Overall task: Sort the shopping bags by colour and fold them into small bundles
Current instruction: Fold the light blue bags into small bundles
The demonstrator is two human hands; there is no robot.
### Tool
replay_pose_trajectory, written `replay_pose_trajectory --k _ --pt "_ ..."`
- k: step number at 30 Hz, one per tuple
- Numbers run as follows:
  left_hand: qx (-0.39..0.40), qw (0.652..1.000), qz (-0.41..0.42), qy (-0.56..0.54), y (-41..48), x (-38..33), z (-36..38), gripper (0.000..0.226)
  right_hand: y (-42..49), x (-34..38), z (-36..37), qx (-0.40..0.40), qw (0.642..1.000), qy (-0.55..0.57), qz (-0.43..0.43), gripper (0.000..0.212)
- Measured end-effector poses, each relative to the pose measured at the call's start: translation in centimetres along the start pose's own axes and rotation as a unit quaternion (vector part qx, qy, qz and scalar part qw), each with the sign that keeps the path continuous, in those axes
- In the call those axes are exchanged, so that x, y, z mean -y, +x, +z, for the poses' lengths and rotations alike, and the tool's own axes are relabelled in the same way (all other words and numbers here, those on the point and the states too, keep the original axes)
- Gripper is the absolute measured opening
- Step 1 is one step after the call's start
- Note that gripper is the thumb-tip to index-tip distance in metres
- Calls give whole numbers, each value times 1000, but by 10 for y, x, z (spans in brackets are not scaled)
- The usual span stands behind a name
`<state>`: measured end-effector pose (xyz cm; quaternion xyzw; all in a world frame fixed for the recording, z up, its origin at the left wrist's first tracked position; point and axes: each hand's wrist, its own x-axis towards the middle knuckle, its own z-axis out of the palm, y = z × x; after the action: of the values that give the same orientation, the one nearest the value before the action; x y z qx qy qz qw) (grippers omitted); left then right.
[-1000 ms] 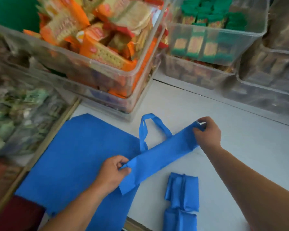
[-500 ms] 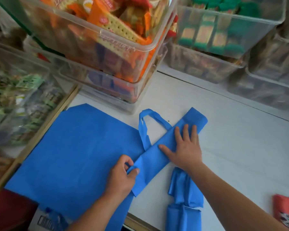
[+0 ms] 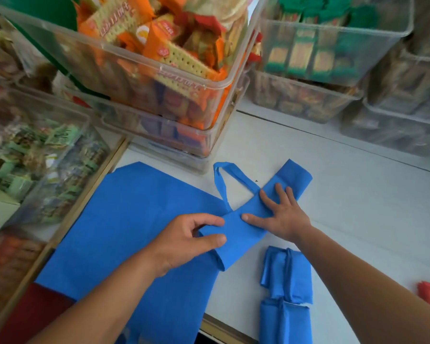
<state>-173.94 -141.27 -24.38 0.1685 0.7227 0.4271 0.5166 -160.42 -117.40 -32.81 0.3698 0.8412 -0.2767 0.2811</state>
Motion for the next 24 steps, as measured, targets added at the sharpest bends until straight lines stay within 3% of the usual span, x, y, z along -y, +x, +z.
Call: replay_pose_trajectory --k 2,4,11,13,15,17,18,20,24 --pt "78 996 -18 -27 -4 -10 -7 69 -3 -2 -5 26 999 43 -10 122" --pt "124 992 -14 -21 -8 -18 -7 79 -3 -6 -8 37 996 75 -16 121" --pt "17 991 119 67 16 -29 10 25 -5 -9 -6 31 997 67 -30 125" --pt "12 973 184 140 28 -36 15 16 -7 -11 -7 24 998 43 -44 129" --pt "41 970 192 140 41 -45 22 17 -3 -16 -7 16 997 51 -62 114" --pt "83 975 159 127 57 -52 31 12 2 -28 -9 3 987 152 -60 98" --pt "85 975 149 141 66 -53 37 6 4 -34 -12 -3 972 233 -43 90" --pt "50 968 136 205 85 -52 46 19 4 -42 -19 -4 925 381 -12 83" --pt "-5 924 137 358 121 -51 63 28 2 -43 -28 -19 886 462 -18 85"
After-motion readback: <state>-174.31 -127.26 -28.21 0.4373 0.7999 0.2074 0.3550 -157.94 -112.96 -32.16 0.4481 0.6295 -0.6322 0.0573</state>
